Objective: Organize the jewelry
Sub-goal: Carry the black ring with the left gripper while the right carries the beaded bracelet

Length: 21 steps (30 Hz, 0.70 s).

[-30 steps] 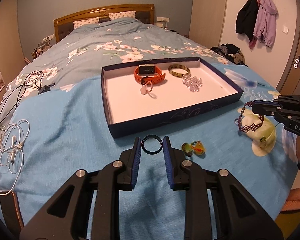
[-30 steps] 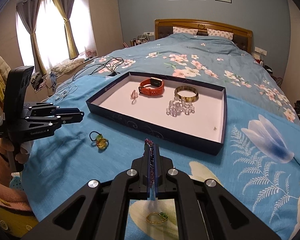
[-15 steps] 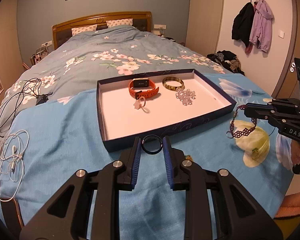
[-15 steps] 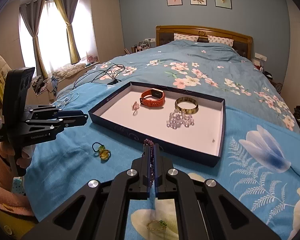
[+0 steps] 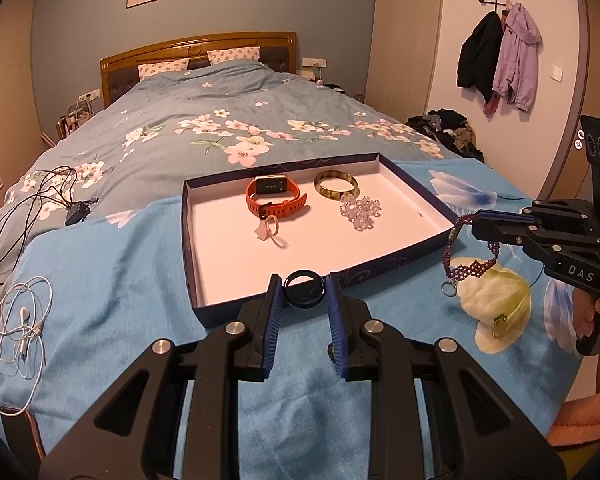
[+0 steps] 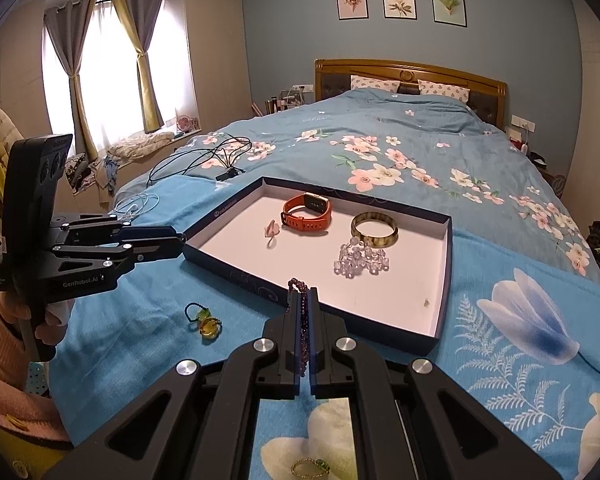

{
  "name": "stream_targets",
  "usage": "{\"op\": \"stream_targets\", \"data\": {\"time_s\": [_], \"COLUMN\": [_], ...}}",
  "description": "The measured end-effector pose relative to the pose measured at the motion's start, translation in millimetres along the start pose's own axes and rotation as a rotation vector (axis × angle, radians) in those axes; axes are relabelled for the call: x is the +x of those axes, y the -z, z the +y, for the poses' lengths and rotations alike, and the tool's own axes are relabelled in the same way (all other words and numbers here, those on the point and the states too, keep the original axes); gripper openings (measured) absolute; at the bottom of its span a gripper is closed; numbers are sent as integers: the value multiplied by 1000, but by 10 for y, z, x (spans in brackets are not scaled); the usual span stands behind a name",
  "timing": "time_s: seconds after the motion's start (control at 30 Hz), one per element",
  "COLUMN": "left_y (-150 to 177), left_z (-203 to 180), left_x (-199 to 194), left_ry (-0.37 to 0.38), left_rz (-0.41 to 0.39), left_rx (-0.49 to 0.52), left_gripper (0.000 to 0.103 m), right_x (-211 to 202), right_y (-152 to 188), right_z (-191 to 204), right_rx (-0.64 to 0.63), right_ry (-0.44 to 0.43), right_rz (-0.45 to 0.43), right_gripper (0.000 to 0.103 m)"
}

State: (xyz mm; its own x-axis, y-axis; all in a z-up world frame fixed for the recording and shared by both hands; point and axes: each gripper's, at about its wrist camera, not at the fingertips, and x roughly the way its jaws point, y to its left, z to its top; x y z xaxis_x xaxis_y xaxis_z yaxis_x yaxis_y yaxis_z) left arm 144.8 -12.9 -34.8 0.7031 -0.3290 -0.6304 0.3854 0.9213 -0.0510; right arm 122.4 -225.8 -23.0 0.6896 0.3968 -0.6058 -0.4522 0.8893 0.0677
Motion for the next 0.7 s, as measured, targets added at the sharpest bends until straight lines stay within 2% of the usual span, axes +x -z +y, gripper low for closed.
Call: {"op": "stream_targets", "data": {"time_s": [0.7], "left_y": [-110], "left_z": [-16], "left_x": [103], "left_ry": [0], "left_rz": [-8], "left_rx": [3], "left_gripper": [23], "right_x": [60], "right_y": [-175], "right_z": [-60], "right_rx": [4], "right_ry": [-11], "right_rz": [-21], "right_gripper": [2]}}
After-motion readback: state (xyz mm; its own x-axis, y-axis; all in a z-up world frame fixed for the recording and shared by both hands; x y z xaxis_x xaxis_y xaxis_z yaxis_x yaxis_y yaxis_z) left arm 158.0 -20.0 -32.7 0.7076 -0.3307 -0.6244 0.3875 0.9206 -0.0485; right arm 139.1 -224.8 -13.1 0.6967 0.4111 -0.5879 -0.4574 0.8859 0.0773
